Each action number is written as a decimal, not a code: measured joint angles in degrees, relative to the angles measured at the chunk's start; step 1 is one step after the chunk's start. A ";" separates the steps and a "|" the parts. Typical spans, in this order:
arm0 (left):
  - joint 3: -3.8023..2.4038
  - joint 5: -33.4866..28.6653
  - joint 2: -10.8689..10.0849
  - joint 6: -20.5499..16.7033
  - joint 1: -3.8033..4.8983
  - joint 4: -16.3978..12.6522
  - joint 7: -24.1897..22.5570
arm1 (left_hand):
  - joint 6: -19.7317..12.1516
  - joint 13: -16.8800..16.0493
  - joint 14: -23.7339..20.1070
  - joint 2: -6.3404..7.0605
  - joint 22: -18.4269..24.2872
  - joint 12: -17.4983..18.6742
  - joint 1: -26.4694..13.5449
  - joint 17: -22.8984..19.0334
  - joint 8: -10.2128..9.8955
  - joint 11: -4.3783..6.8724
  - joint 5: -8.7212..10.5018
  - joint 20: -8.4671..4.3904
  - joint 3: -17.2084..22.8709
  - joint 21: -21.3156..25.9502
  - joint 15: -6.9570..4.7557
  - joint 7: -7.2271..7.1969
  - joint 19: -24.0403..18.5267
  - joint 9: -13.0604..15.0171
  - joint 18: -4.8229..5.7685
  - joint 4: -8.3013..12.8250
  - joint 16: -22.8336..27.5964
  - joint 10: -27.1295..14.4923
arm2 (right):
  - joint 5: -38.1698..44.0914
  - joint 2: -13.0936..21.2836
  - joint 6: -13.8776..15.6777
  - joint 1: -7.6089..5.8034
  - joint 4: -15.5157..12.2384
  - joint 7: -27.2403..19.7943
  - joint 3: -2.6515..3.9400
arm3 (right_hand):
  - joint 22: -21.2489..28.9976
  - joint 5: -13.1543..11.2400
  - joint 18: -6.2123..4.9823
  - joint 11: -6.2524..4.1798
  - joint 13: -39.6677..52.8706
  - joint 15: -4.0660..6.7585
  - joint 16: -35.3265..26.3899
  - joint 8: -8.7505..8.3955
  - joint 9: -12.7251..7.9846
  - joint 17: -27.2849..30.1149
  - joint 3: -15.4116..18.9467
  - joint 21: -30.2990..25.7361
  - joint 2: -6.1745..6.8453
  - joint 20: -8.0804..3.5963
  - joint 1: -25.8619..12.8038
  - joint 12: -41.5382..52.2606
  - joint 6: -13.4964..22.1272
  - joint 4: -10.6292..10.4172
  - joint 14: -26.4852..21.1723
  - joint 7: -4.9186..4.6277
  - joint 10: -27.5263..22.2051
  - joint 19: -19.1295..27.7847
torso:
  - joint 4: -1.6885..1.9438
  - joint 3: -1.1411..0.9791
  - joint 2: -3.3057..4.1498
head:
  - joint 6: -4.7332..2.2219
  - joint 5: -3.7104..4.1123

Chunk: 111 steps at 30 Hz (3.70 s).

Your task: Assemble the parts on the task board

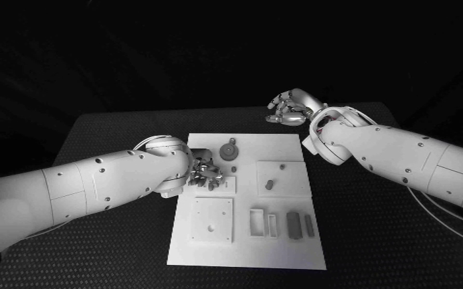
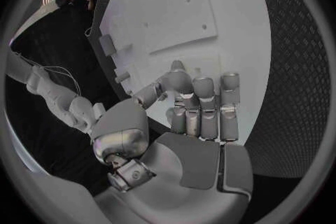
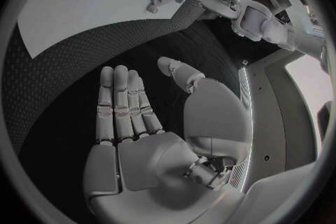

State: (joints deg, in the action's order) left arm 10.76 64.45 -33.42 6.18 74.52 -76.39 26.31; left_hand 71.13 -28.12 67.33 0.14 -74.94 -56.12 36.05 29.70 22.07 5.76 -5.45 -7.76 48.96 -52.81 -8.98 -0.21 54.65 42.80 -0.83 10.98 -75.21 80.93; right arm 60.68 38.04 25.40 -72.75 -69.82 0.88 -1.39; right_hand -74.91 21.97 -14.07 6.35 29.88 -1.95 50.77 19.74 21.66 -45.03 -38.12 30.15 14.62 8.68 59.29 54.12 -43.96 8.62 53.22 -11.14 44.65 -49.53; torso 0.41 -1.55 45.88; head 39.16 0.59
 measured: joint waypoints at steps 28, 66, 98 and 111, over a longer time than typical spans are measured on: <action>0.08 -0.58 -0.04 -0.64 -0.12 0.24 0.10 | -0.50 0.14 -0.59 2.73 0.02 0.00 1.80 -0.26 -0.27 0.41 2.40 -0.22 -7.08 0.22 -1.05 0.09 -0.20 0.31 -0.02 -2.32 0.00 -0.39 | 0.00 0.03 -0.02 0.00 -0.01 0.00 0.00 | 0.00 0.00 0.00 0.00 -0.16 -0.19 0.00 0.00 -0.04 0.06 0.00 -0.21 0.00 0.00 0.00 0.00 -0.08 0.00 -0.20 0.08 0.00 0.00 | 0.00 -0.03 0.01 | 0.04 0.07; 0.07 -0.55 -0.24 -0.78 -0.19 0.19 0.14 | -0.70 -0.35 -0.46 7.72 0.03 -0.23 0.75 -0.09 0.19 0.47 2.40 0.09 -18.76 0.45 -0.95 -0.12 -0.50 1.14 -0.03 -0.69 -0.67 -0.46 | 0.00 0.01 -0.06 0.00 0.02 -0.01 0.00 | 0.00 0.00 0.00 0.00 -0.32 -0.19 0.00 0.21 -0.09 0.11 0.16 -0.21 0.00 0.00 0.00 0.22 0.03 0.16 -0.19 -0.02 0.00 0.00 | -0.02 -0.02 0.00 | 0.07 0.16; -3.41 -7.49 -3.59 0.75 2.60 0.89 -0.84 | -12.51 3.81 -9.30 7.54 0.97 9.18 1.63 -3.73 -3.93 -3.56 2.40 2.06 -21.40 8.04 3.59 4.27 -8.25 -1.27 0.41 1.54 7.37 -9.72 | 0.00 0.04 -0.06 0.05 0.49 -0.02 0.00 | 0.00 0.00 0.00 -0.22 -0.55 -0.19 0.00 0.21 -0.14 0.22 0.16 -0.43 0.00 0.00 0.00 0.22 0.23 0.16 -0.19 -0.03 -0.22 0.00 | 0.08 0.07 -0.07 | -0.82 0.24; -3.46 -23.99 -4.31 5.46 6.32 8.62 -5.25 | -22.40 11.56 -8.95 1.36 2.05 26.89 9.34 -5.73 -5.48 -9.06 2.40 2.54 -21.83 11.71 6.88 8.70 -7.86 -4.57 0.20 5.07 13.26 -18.24 | -0.47 0.09 0.02 0.05 1.42 -0.17 -0.01 | 0.00 0.00 0.00 -0.01 -0.68 -0.19 0.00 0.20 -0.19 0.29 0.32 -0.67 0.00 0.00 0.00 0.22 0.23 0.32 -0.19 -0.02 -0.42 0.00 | 0.04 0.02 -0.04 | -1.85 -0.01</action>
State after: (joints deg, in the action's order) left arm 7.30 40.46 -37.74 11.64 80.84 -67.78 21.06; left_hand 48.73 -16.56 58.38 1.51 -72.89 -29.23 45.39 23.97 16.59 -3.30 -3.05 -5.22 27.12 -41.10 -2.10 8.49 46.79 38.23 -0.64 16.05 -61.95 62.70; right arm 60.21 38.13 25.42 -72.70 -68.40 0.70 -1.40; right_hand -74.91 21.97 -14.08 6.34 29.21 -2.15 50.76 19.94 21.47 -44.74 -37.80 29.49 14.62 8.68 59.29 54.35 -43.74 8.94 53.03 -11.17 44.22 -49.53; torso 0.44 -1.53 45.85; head 37.31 0.58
